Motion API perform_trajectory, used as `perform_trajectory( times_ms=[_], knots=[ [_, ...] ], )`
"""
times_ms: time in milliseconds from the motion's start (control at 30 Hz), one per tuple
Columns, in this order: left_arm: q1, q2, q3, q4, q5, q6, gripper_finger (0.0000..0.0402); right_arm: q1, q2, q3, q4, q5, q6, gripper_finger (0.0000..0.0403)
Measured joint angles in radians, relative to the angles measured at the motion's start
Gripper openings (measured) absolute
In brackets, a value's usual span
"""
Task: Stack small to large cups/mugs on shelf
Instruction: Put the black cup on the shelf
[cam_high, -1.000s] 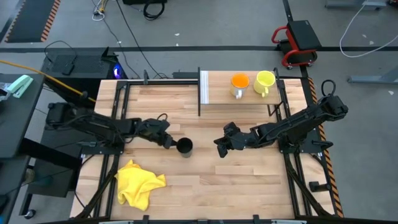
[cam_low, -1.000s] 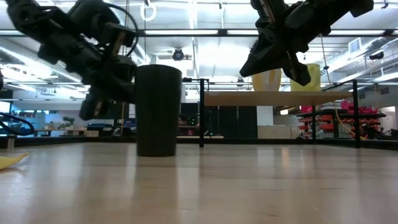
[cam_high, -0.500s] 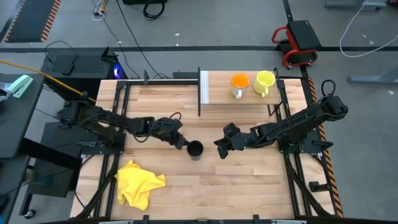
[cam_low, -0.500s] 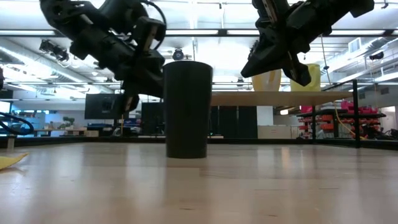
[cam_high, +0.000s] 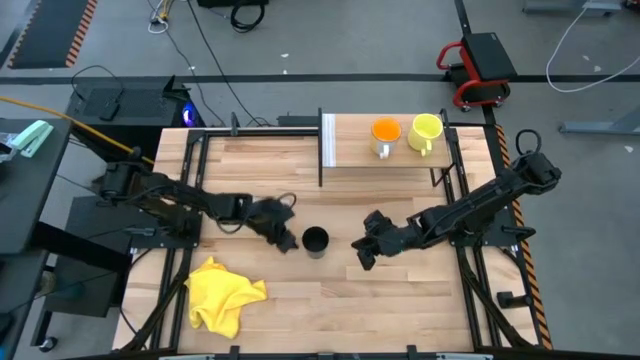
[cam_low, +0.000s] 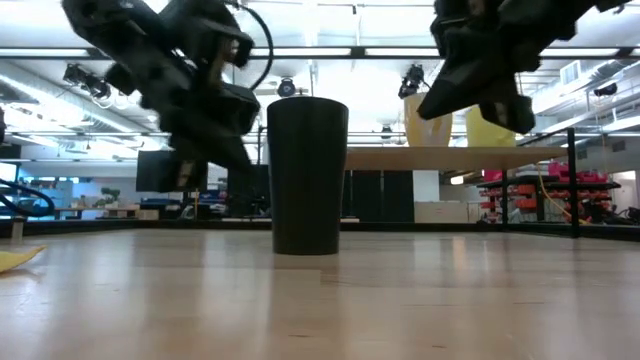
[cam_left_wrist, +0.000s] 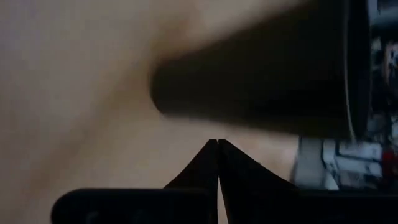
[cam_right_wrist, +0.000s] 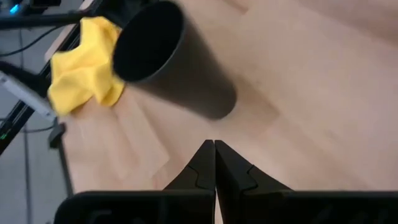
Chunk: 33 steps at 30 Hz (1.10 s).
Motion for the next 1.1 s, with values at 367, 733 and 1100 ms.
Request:
perform_trajectory(
  times_ms=[367, 733, 1100],
  knots=[
    [-0.087, 0.005, -0.001, 0.069, -0.205, -0.106, 0.0024, 0.024, -0.001, 0.0, 0.0, 0.068, 0.011, 0.0005],
    [-0.058, 0.007, -0.001, 0.138, -0.23, -0.111, 0.0021, -0.038, -0.001, 0.0, 0.022, 0.042, -0.06, 0.0005],
    [-0.021, 0.203, 0.164, 0.188, -0.079, -0.028, 0.0016, -0.063, -0.006, 0.0, 0.034, 0.031, -0.079, 0.0005]
  ],
)
